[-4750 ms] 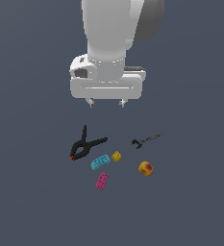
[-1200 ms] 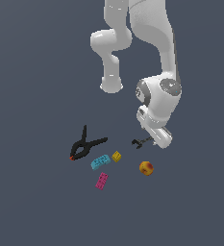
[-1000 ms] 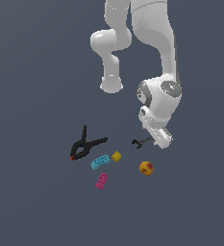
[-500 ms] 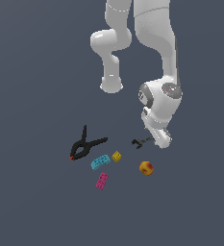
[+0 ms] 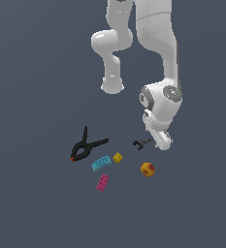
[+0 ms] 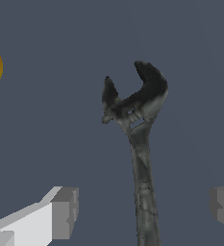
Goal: Pick up a designated object from a clutter of objects.
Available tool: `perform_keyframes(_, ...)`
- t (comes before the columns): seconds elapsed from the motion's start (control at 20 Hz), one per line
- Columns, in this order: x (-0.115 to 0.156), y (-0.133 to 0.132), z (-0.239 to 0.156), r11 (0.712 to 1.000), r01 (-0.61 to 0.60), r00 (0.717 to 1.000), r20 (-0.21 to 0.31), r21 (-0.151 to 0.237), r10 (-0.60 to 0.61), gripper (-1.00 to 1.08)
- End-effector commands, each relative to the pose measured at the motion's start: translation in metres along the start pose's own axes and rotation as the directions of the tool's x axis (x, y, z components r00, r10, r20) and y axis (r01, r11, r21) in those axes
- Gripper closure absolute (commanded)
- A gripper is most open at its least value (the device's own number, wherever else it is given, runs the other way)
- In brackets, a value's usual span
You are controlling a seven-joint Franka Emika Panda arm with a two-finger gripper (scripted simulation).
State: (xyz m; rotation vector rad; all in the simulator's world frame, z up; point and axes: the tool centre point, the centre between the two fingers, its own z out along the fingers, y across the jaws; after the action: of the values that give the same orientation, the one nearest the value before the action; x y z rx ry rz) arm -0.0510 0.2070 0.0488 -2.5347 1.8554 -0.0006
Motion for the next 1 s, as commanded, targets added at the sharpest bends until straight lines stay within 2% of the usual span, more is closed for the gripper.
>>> perform_keyframes(0.0,0.000,0.001,0.009,1.000,0.000,1.000,0.000,-0.001,0.000,-0.92)
perform_keyframes(0.3,0.000,0.001,0.035,1.000,-0.002,1.000,0.000,-0.001,0.002,-0.92)
perform_keyframes(0.55,0.000,0.001,0.041,1.000,-0.003,1.000,0.000,-0.001,0.003,-0.92)
perform_keyframes(0.6,0.000,0.001,0.041,1.000,-0.003,1.000,0.000,-0.001,0.003,1.08)
perform_keyframes(0.95,0.000,0.001,0.041,1.000,-0.003,1.000,0.000,-0.001,0.003,1.08)
